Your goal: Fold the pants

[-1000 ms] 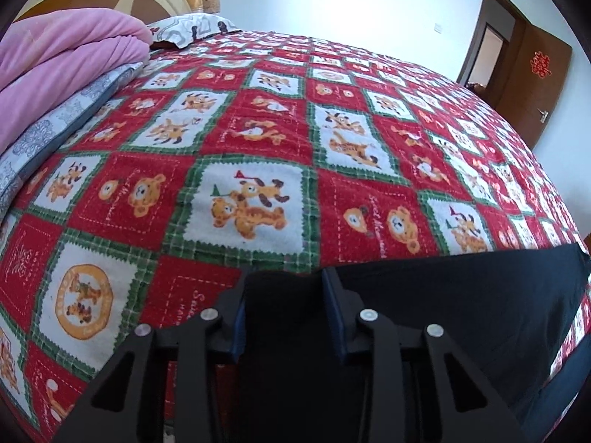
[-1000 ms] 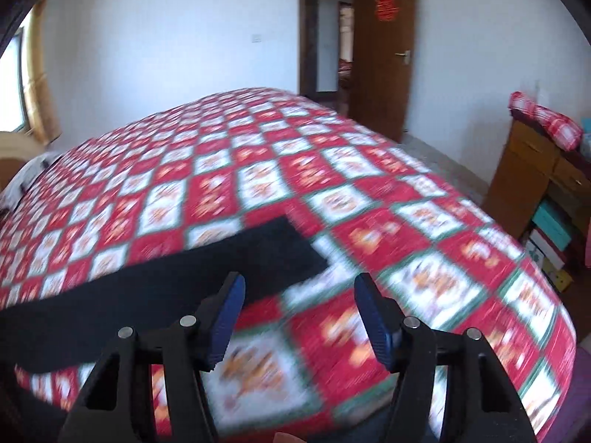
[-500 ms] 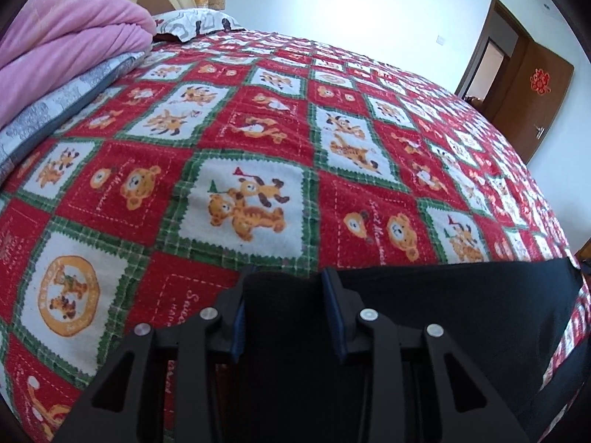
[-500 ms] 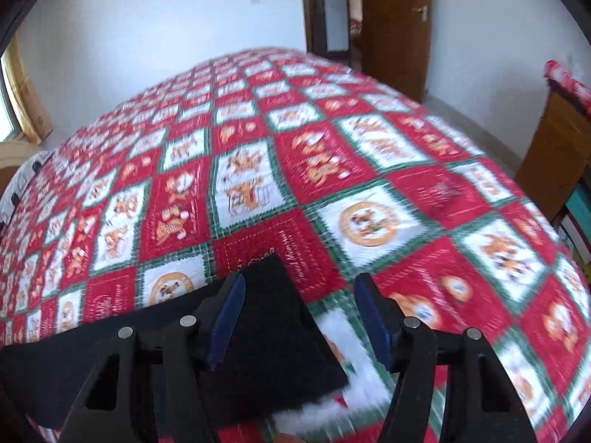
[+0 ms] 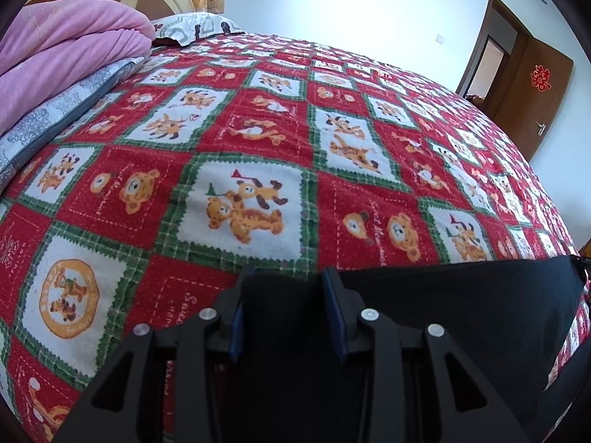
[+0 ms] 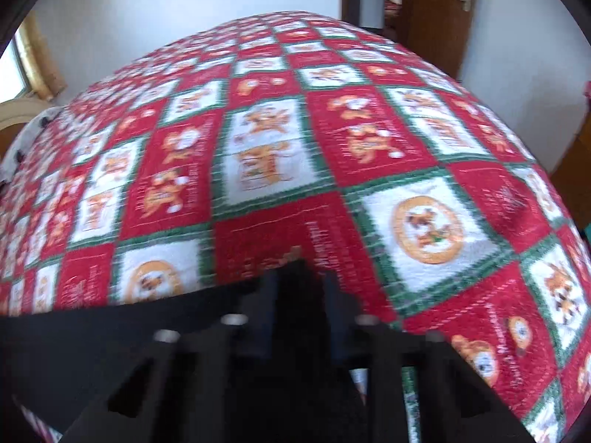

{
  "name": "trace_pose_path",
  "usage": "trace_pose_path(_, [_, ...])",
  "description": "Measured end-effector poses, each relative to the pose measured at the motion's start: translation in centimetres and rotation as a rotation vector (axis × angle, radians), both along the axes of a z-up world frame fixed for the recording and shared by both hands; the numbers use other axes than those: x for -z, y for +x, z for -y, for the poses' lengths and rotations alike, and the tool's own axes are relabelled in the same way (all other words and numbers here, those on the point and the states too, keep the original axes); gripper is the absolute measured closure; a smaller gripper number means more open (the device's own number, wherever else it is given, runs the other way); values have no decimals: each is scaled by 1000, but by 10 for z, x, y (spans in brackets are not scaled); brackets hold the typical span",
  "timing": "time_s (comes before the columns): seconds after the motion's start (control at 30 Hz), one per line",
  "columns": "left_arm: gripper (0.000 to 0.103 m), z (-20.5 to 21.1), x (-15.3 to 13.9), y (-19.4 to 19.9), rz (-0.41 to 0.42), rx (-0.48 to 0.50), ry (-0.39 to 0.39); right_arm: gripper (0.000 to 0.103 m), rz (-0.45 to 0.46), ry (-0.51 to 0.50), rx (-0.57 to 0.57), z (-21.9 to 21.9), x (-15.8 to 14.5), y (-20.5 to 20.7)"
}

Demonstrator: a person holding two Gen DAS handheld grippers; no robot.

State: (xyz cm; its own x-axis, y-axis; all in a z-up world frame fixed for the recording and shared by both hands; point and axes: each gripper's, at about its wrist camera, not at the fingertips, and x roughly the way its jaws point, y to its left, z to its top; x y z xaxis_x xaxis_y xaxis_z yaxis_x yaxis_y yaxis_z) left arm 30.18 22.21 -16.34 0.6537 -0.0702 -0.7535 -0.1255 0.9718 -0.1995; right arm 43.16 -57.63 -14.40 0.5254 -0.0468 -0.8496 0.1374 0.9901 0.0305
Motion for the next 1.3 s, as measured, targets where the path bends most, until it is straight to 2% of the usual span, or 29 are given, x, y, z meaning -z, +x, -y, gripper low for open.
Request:
trace_pose_path(0.03, [66,0,0,0,1,-1,-2,94,3,-18,-8,-3,-2,-1])
trace_pose_path(0.13, [76,-2,-3,-2,13,2,-26,96,29,-45,-15,-11,-11,-7])
trace_pose_path(0.17, [84,-4,-5,-3,24,9,-45,96,44,-49,-14,-12,-16,-10])
trace_pose_path(0.2, [87,-3,-6,-4,31,17,-57,96,57,-51,-13,-12,-21,-13])
trace_pose_path(0.37, [89,3,-22,-13,79,28,-63,97,146,-40,-17,-12,-55,-41])
trace_pose_path(0.7, [89,3,-62,-43,214,66,-129,97,309,-27,-53,-13,-110,-116])
trace_pose_path(0.87, [89,-3,-71,-70,285,81,-197,99,374,-27,-80,-11,-121,-155])
trace_pose_path(0.9, [89,-3,-71,-78,300,86,-212,103,383,-23,-76,-9,-122,-162])
trace_pose_path(0.97, [89,-3,-70,-88,323,100,-238,103,404,-6,-53,1,-123,-179])
trace_pose_path(1.03, [89,-1,-66,-101,334,127,-252,103,409,13,-37,9,-122,-193])
trace_pose_path(1.13, [89,6,-61,-112,334,163,-230,103,366,27,-44,14,-111,-206])
trace_pose_path(1.27, [89,6,-56,-118,326,168,-235,102,267,97,-46,18,-95,-199])
trace_pose_path(1.3, [89,6,-55,-118,326,166,-235,97,255,108,-35,17,-93,-194])
